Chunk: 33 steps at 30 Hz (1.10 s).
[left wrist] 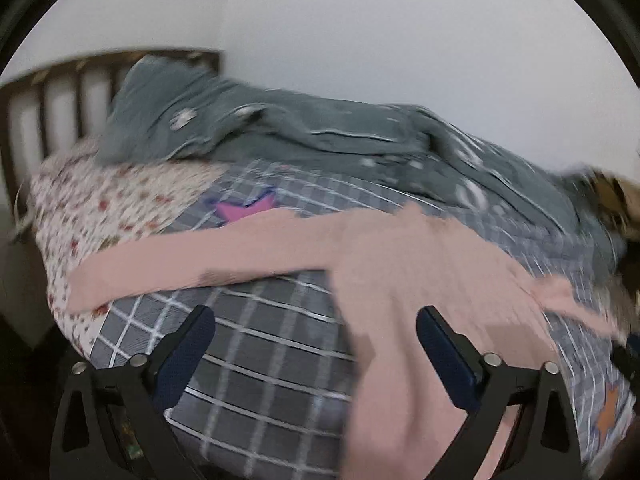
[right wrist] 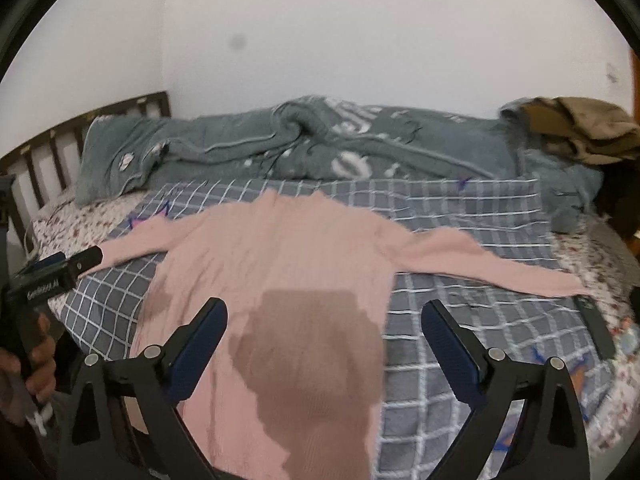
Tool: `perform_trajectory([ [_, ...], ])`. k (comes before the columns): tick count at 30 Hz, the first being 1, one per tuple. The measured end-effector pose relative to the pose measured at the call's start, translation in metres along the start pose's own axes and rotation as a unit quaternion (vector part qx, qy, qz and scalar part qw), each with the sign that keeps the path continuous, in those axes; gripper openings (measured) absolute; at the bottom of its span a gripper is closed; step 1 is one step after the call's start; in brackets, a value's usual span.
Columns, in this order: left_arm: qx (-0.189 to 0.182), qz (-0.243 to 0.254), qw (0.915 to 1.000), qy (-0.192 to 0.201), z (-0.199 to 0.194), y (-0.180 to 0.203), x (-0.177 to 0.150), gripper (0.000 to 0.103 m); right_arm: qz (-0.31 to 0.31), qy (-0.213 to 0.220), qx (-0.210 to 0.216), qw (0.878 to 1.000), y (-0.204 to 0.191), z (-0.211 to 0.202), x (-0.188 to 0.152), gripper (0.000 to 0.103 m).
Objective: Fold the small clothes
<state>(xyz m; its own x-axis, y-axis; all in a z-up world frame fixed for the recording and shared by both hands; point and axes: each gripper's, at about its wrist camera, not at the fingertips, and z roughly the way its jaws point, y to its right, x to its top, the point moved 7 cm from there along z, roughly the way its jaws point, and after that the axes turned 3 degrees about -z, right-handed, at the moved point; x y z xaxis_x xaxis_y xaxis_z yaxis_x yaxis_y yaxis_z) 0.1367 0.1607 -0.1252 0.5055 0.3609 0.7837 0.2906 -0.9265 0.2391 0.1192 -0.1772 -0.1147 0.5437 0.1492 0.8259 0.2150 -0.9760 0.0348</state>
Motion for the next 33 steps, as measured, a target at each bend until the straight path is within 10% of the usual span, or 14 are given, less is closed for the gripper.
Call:
perform_trajectory([
  [13, 0.027, -0.180, 0.9826, -0.036, 0.065, -0.168, -0.012, 0.083, -0.035, 0.011, 0.088, 0.995, -0.044, 0.085, 0.026, 0.095],
  [24, -0.057, -0.332, 0.9411, -0.028, 0.097, -0.222, -0.015, 0.065, -0.043, -0.014, 0.057, 0.997, -0.034, 0.119, -0.002, 0.094],
  [30, -0.041, -0.396, 0.9175, -0.002, 0.101, -0.254, -0.010, 0.026, -0.029, -0.018, 0.054, 0.998, -0.021, 0.118, -0.002, 0.094],
  [33, 0.006, -0.364, 0.9312, 0.007, 0.095, -0.257, -0.006, 0.014, -0.025, -0.008, 0.056, 0.998, -0.015, 0.112, -0.001, 0.094],
])
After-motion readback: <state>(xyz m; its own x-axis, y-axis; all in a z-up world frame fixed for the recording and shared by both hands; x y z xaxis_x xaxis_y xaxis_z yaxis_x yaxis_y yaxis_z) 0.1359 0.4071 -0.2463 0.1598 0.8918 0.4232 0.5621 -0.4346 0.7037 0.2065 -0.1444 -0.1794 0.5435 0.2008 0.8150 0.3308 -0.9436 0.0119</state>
